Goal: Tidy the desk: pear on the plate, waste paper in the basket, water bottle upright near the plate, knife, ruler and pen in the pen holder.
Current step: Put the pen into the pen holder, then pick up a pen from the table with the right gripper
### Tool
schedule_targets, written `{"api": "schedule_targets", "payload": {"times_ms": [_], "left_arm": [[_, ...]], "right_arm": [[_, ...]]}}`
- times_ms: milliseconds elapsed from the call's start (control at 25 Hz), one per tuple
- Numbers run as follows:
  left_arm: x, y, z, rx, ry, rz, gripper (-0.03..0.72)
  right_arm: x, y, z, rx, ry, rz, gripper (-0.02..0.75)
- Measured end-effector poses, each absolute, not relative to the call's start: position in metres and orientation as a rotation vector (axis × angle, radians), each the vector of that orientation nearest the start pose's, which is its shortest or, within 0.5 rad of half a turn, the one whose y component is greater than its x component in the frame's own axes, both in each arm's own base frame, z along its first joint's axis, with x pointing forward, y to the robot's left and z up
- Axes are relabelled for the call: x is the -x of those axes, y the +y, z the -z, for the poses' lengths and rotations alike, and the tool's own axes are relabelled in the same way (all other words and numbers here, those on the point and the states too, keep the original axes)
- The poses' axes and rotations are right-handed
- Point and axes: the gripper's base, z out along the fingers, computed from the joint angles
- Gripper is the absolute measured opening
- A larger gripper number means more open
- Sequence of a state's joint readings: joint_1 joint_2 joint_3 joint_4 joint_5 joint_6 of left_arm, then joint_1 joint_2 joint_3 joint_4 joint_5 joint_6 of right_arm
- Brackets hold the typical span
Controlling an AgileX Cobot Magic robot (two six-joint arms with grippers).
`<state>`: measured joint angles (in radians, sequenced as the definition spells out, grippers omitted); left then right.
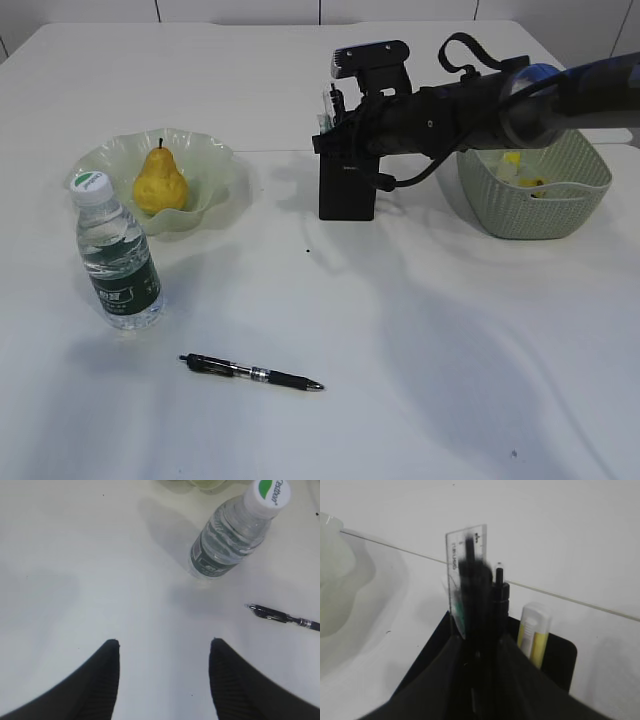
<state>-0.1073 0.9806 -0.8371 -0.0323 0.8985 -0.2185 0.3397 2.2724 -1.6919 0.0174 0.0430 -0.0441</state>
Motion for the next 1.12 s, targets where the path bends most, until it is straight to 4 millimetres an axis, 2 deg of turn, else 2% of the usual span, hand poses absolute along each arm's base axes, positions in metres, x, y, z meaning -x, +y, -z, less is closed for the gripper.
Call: {"api": "schedule_targets", "payload": {"times_ms": [200,360,440,600,720,1000,1120], "left_arm": [[-0.178,-0.021,-0.313,0.156,2.529,0.170,0.402],[-0.178,-0.021,-0.313,0.156,2.529,0.170,0.402],[-0.178,-0.021,-0.313,0.156,2.529,0.170,0.402],[-0.178,-0.021,-0.313,0.156,2.529,0.170,0.402],[-0.178,-0.021,-0.313,0.156,2.529,0.170,0.402],[-0.178,-0.021,-0.313,0.156,2.529,0.170,0.402],[-0.178,-0.021,-0.313,0.156,2.529,0.170,0.402]], "right_arm": [[-0.493,0.174,-0.171,0.377,2.035,-0.193,0.280],[-0.495,0.175,-0.174,0.370,1.999,-0.197,0.303],[-0.494,0.175,-0.182,0.367,1.984,-0.199,0.305],[-0.488,0.172,-0.214,0.357,1.956,-0.207,0.306],[-0.477,0.169,-0.241,0.357,1.997,-0.211,0.306],[-0.432,0.165,-0.304,0.404,2.204,-0.236,0.306],[-0.415,0.170,-0.322,0.463,2.316,-0.244,0.307]]}}
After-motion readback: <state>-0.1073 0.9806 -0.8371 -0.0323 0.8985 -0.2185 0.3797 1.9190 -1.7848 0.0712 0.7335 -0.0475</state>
